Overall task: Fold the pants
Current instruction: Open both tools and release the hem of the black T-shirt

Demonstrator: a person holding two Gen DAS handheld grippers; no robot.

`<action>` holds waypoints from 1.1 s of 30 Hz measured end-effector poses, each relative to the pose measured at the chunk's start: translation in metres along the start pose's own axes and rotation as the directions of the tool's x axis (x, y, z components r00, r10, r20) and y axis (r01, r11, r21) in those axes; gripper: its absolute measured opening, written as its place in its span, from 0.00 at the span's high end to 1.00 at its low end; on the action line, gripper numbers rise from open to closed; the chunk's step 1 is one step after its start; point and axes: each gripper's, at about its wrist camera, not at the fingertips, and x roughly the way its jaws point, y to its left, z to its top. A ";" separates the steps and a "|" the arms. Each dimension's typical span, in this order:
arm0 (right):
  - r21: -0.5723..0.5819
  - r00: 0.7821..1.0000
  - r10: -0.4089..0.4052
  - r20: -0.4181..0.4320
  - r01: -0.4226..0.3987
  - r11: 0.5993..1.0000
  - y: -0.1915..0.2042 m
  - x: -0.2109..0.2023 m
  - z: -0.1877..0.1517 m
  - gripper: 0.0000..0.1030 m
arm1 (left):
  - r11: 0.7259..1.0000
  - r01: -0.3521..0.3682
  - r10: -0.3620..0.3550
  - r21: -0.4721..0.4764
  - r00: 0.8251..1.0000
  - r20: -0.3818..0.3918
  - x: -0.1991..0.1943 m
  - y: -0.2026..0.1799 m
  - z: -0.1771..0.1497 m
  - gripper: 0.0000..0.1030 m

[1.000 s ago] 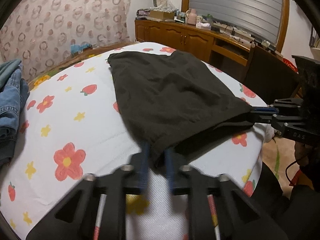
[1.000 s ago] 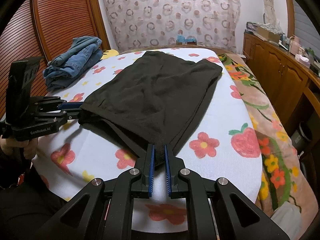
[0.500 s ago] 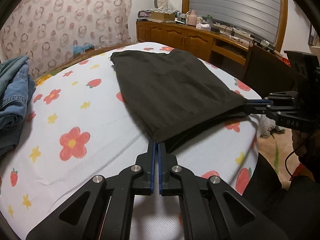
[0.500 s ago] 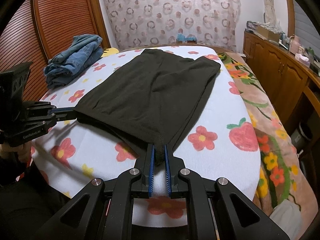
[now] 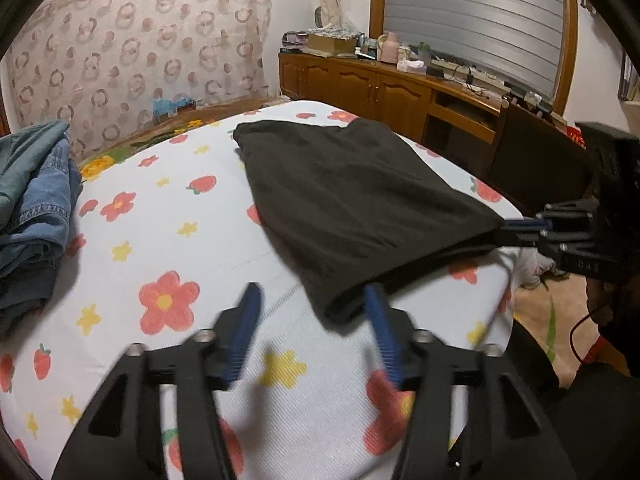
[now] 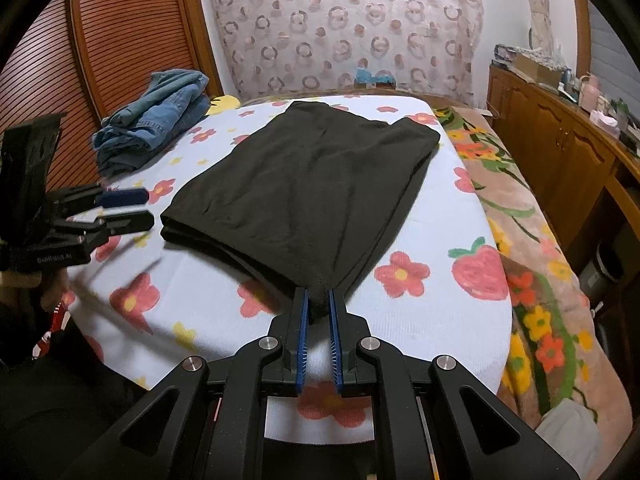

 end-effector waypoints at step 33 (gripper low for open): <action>0.097 0.997 -0.032 0.067 0.025 0.995 -0.011 0.012 0.014 0.66 | 0.999 -0.018 0.015 -0.037 0.998 -0.064 0.039 0.005 0.014 0.33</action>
